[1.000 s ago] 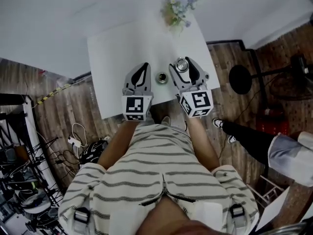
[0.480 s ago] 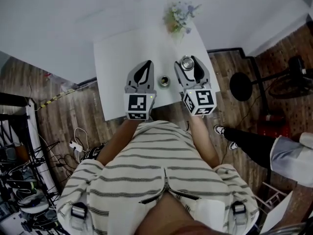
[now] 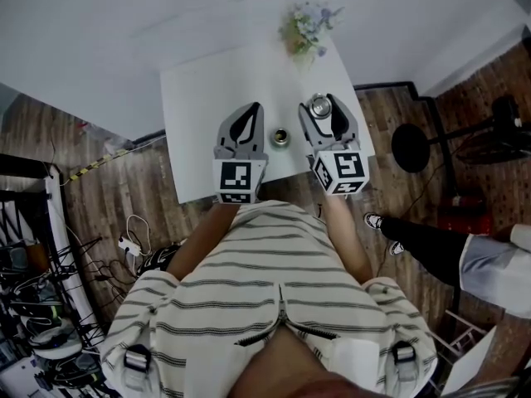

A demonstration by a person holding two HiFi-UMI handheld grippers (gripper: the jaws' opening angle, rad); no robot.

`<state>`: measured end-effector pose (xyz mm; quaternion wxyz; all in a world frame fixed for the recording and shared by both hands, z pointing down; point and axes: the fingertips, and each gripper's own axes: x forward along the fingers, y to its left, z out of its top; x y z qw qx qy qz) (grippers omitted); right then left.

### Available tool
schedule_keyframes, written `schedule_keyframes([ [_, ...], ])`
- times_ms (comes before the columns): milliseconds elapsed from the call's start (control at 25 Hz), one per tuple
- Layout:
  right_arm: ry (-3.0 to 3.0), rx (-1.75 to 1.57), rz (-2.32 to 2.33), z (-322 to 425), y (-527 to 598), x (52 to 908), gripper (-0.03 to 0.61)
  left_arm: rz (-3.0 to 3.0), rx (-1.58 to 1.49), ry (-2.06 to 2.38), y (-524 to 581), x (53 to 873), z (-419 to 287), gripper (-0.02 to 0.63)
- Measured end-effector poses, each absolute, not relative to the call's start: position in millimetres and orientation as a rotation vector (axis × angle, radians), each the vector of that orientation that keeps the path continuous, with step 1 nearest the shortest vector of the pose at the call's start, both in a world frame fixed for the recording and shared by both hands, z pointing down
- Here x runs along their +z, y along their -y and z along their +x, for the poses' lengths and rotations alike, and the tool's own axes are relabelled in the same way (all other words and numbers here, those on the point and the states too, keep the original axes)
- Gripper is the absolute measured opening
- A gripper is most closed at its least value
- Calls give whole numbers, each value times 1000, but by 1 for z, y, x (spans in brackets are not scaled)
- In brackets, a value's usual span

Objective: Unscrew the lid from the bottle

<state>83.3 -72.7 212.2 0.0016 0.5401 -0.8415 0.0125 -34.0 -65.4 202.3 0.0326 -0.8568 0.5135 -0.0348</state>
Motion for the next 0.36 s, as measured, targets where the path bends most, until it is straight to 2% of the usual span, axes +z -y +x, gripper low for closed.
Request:
schedule_keyframes([
  [360,2651,49,1697,87,77,216,272,-2633,-120,-1588,67,207,-32,-3],
])
